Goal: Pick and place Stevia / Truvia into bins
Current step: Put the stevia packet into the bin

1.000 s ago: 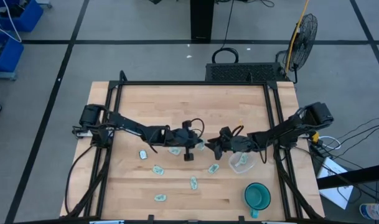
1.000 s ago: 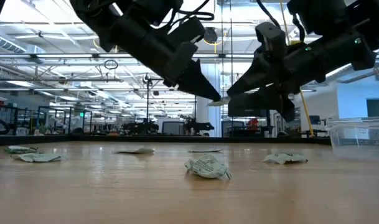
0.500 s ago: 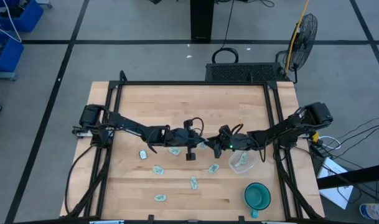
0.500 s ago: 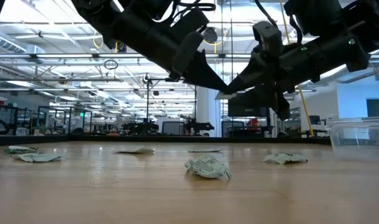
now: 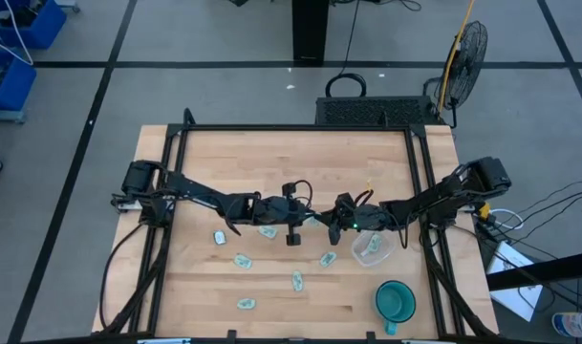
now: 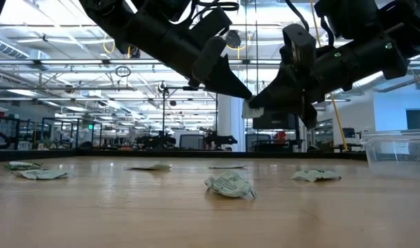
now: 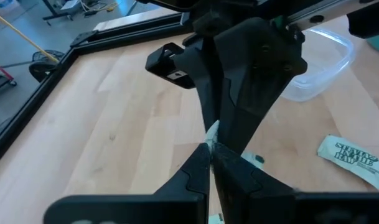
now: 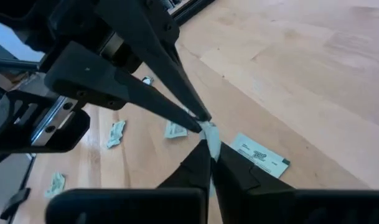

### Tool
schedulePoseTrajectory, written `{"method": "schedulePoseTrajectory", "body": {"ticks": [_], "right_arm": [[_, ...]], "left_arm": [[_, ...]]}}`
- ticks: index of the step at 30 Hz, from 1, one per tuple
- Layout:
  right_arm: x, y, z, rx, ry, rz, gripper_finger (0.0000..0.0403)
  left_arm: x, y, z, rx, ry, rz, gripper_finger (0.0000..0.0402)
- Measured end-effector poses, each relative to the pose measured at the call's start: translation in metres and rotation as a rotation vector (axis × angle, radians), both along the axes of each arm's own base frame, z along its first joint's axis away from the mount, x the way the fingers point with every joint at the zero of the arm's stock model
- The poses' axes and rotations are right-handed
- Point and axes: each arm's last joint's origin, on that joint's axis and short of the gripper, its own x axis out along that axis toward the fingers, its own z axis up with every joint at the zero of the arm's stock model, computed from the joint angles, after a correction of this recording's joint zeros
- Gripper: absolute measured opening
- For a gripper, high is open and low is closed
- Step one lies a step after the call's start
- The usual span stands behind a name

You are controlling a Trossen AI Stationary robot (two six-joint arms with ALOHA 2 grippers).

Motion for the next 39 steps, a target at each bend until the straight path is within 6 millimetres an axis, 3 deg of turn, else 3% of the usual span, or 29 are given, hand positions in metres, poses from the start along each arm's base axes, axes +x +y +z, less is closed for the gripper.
{"method": "schedulePoseTrajectory", "body": {"ticks": [4,12,17,22,30,34,39], "right_arm": [[0.0,0.0,0.0,-0.01,0.002,0.004,0.0007],[0.0,0.0,-0.001,-0.046,0.019,0.017,0.0003],[-0.006,0.003,0.009,-0.173,0.042,0.081,0.0001],[-0.035,0.013,0.028,-0.19,0.159,0.159,0.0001],[-0.098,0.033,0.033,-0.003,0.477,0.379,0.0001],[-0.113,0.034,0.033,0.054,0.568,0.384,0.0001],[-0.118,0.032,0.034,0.043,0.58,0.375,0.0003]], "left_arm": [[0.0,0.0,0.0,0.002,0.0,0.001,0.0043],[0.0,0.0,0.0,-0.002,0.0,0.007,0.014],[0.0,0.0,0.0,-0.006,-0.002,0.025,0.017],[-0.001,-0.004,-0.001,-0.029,0.003,0.04,0.0172],[-0.002,-0.01,-0.002,-0.037,0.013,0.031,0.0173],[-0.002,-0.01,-0.002,-0.04,0.012,0.033,0.0173],[-0.002,-0.01,-0.002,-0.039,0.012,0.033,0.0173]]}}
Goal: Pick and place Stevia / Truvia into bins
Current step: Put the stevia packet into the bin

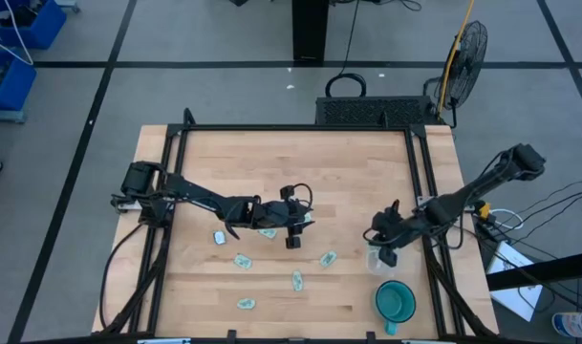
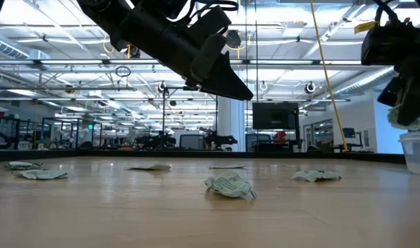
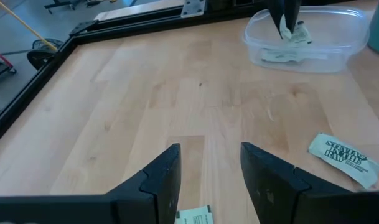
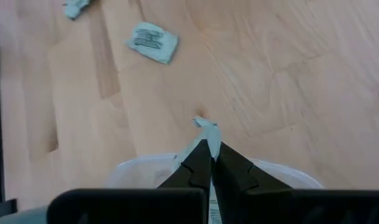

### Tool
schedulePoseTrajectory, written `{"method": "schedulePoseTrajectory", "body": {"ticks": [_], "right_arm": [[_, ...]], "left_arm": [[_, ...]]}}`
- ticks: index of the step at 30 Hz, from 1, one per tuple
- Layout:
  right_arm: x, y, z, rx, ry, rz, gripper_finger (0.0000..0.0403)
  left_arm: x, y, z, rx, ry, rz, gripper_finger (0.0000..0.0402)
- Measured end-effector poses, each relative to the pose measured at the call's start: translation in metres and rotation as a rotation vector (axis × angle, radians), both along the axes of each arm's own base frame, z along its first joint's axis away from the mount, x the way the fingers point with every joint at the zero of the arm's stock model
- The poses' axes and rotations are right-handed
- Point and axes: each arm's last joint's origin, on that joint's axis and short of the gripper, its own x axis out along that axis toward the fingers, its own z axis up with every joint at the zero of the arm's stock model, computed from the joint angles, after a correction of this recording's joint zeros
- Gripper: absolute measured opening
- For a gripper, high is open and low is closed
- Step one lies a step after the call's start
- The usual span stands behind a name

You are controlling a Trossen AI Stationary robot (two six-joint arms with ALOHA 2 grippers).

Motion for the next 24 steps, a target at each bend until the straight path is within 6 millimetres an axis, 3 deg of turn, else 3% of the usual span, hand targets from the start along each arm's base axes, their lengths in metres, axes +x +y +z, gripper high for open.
{"method": "schedulePoseTrajectory", "body": {"ticks": [3,7,14,19,24], "right_arm": [[-0.002,-0.001,0.005,-0.004,-0.033,0.033,0.0003],[-0.009,-0.001,0.012,0.119,-0.029,0.038,0.0001],[-0.027,-0.007,0.005,0.141,0.163,-0.056,0.0001],[-0.023,-0.007,-0.001,0.052,0.179,-0.016,0.0009],[-0.01,-0.006,-0.005,-0.034,0.119,0.013,0.0043]], "left_arm": [[0.0,0.0,0.0,0.0,-0.002,0.001,0.0173],[0.0,0.0,0.0,-0.01,-0.003,0.006,0.0173],[0.0,0.0,0.0,-0.016,-0.005,0.009,0.0172],[0.0,0.0,0.0,-0.016,-0.005,0.009,0.0173],[0.0,0.0,0.0,-0.013,-0.005,0.008,0.0172]]}}
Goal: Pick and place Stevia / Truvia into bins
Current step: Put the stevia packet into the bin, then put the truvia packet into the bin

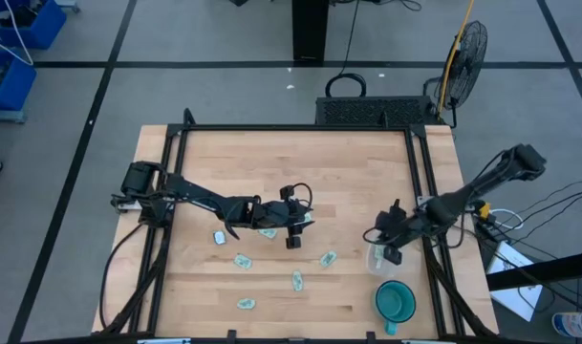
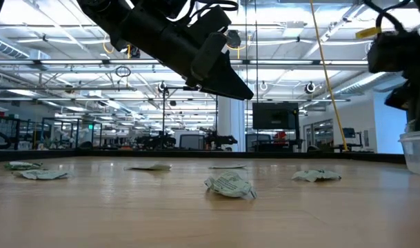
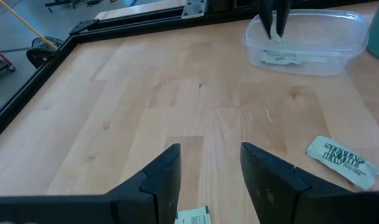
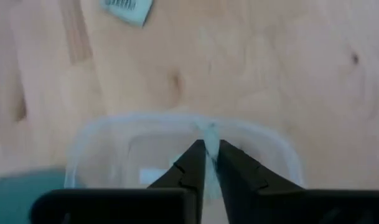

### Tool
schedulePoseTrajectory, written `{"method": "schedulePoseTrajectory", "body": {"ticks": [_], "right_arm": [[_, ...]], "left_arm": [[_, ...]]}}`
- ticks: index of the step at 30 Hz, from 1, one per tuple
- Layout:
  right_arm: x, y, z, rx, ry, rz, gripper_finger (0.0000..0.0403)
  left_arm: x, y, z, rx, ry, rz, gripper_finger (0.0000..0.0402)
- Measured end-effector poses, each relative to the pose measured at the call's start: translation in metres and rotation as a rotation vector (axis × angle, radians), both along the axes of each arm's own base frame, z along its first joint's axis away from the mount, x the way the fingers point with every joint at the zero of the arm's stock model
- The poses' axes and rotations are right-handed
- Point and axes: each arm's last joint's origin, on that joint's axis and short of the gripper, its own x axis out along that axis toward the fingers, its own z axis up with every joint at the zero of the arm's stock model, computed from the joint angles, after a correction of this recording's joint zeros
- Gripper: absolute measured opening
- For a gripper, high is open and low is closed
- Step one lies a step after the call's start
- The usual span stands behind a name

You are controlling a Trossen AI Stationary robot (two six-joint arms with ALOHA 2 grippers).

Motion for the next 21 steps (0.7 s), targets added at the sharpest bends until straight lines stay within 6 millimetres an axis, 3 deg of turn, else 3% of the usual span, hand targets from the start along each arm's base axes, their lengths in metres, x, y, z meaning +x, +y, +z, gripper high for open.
{"method": "schedulePoseTrajectory", "body": {"ticks": [6,10,21], "right_arm": [[0.008,-0.002,-0.016,-0.005,0.127,0.002,0.0096],[0.018,-0.002,-0.019,-0.076,0.069,0.069,0.0121],[0.036,-0.029,-0.017,-0.247,-0.033,0.034,0.0132]], "left_arm": [[0.0,0.0,0.0,0.001,0.0,0.0,0.0173],[0.0,0.0,0.0,0.004,0.0,-0.001,0.0173],[0.0,0.004,0.0,0.036,0.005,0.001,0.0172]]}}
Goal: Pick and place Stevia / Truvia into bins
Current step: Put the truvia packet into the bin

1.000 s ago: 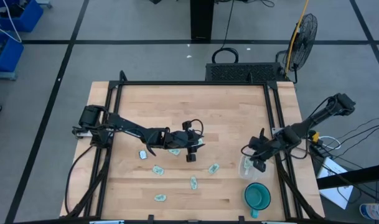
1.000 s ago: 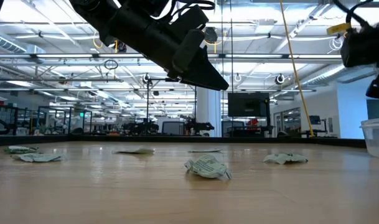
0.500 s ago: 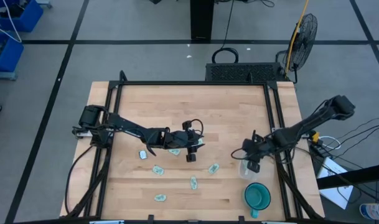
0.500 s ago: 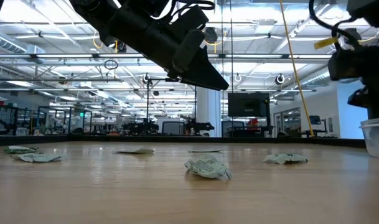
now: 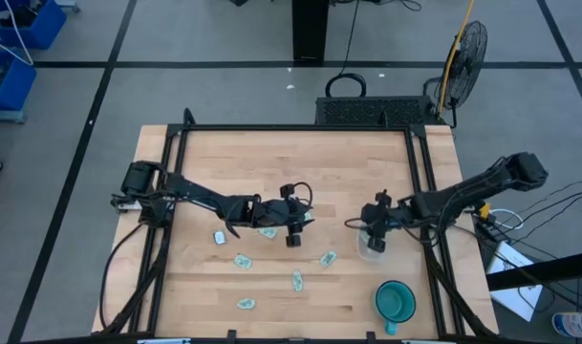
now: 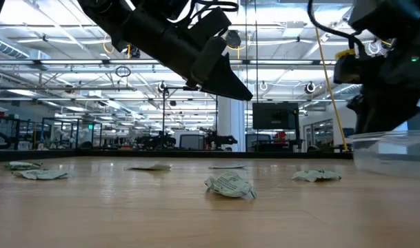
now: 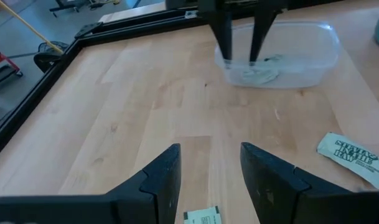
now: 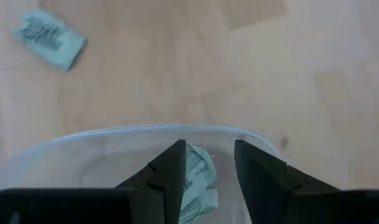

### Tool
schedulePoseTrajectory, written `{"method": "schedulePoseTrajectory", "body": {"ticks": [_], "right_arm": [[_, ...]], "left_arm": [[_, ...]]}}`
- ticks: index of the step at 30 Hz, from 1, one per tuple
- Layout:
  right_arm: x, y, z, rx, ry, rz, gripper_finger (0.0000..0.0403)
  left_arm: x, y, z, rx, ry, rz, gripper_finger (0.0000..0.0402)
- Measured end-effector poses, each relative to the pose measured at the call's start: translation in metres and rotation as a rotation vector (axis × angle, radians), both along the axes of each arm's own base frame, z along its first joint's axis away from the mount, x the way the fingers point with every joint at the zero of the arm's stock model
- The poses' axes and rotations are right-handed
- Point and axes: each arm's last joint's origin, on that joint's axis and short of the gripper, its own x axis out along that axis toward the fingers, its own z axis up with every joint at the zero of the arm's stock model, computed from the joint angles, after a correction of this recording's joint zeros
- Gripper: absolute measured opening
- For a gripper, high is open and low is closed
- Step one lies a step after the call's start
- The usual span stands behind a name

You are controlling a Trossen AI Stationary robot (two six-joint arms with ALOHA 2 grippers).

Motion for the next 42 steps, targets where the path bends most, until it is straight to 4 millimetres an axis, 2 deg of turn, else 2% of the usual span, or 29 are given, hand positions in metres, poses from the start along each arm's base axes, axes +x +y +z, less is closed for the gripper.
{"method": "schedulePoseTrajectory", "body": {"ticks": [10,18,23,27,30,37,42], "right_arm": [[0.016,-0.019,0.013,-0.174,-0.187,-0.03,0.0132],[0.031,-0.005,0.039,-0.145,-0.495,0.039,0.0132],[0.04,0.006,0.04,-0.116,-0.581,0.068,0.0132],[0.05,0.018,0.034,-0.096,-0.624,0.102,0.0132],[0.06,0.026,0.028,-0.117,-0.669,0.149,0.0133],[0.077,0.033,0.013,-0.144,-0.737,0.206,0.016],[0.082,0.034,0.007,-0.158,-0.747,0.214,0.0189]], "left_arm": [[-0.001,0.005,-0.002,-0.011,0.021,0.016,0.0172],[-0.015,-0.001,-0.021,-0.076,0.241,0.044,0.0172],[-0.029,-0.005,-0.033,-0.078,0.418,0.064,0.0172],[-0.049,-0.008,-0.03,-0.097,0.585,0.095,0.0172],[-0.072,-0.012,-0.017,-0.129,0.704,0.153,0.0172],[-0.119,-0.026,0.017,-0.187,0.824,0.336,0.0172],[-0.145,-0.049,0.025,-0.219,0.883,0.384,0.0172]]}}
